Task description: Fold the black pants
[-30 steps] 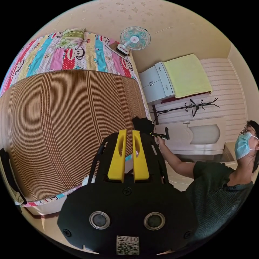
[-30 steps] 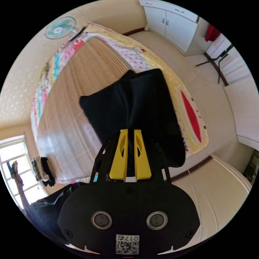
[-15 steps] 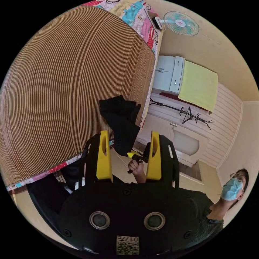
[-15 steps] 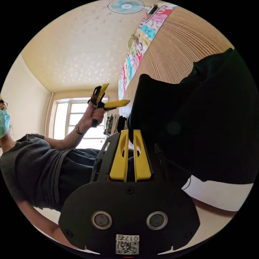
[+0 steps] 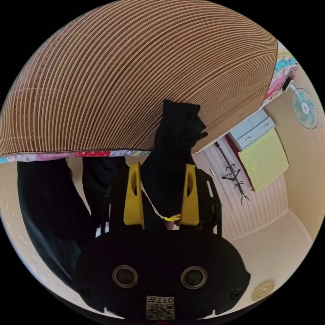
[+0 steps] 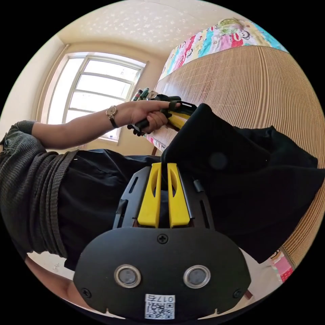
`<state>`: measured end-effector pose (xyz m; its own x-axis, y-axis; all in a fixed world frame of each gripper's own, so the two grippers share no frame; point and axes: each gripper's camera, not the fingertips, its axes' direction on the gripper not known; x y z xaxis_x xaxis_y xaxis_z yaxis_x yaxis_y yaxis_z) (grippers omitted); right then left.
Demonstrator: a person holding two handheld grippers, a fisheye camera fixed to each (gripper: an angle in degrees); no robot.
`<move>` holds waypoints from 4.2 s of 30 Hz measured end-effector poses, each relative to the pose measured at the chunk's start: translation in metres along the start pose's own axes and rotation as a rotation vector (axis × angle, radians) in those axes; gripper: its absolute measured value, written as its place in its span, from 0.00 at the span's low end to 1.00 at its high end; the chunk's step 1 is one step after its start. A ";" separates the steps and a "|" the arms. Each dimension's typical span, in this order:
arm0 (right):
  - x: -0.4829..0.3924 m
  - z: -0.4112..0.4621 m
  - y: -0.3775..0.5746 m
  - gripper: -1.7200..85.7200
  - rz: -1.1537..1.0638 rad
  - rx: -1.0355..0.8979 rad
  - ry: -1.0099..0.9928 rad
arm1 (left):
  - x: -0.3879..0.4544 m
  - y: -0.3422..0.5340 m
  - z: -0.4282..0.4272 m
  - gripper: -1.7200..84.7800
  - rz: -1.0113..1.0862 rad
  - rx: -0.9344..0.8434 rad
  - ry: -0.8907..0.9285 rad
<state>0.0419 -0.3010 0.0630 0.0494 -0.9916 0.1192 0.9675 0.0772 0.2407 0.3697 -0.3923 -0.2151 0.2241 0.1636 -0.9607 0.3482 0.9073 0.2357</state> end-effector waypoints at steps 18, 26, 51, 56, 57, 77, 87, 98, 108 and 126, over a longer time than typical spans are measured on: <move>-0.308 0.130 -0.041 0.04 -0.718 0.321 -0.157 | 0.128 0.456 -0.244 0.08 1.987 -0.629 0.710; -0.311 0.161 0.018 0.13 -0.333 0.459 0.383 | 0.085 0.567 -0.354 0.08 2.110 -0.430 1.083; -0.410 0.096 0.058 0.04 -0.216 0.895 0.596 | 0.022 0.687 -0.342 0.08 1.881 0.004 0.843; -0.462 0.074 0.077 0.04 -0.276 1.070 0.741 | 0.023 0.722 -0.314 0.08 1.884 0.137 0.246; -0.466 0.073 0.078 0.04 -0.279 1.078 0.745 | 0.023 0.727 -0.304 0.08 1.849 0.160 0.106; -0.440 -0.083 -0.077 0.04 -0.060 1.037 1.002 | 0.157 0.735 -0.159 0.07 1.697 0.662 -0.479; -0.091 -0.024 -0.311 0.03 0.346 0.195 0.880 | 0.176 0.360 -0.232 0.09 0.761 0.817 -0.572; 0.070 0.135 -0.239 0.02 0.375 -0.518 0.771 | 0.014 0.224 -0.104 0.09 0.567 0.334 -0.899; 0.045 0.151 -0.143 0.02 0.476 -0.563 0.608 | -0.111 0.287 -0.168 0.01 0.283 0.169 -1.104; 0.009 0.025 -0.068 0.03 0.871 -0.203 0.465 | -0.213 0.355 -0.585 0.11 0.077 1.056 0.414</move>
<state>-0.0297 -0.3129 0.0716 0.8094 -0.5434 -0.2226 0.5700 0.8182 0.0754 -0.0872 0.1218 -0.0127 0.0286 0.4980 -0.8667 0.9834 0.1414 0.1137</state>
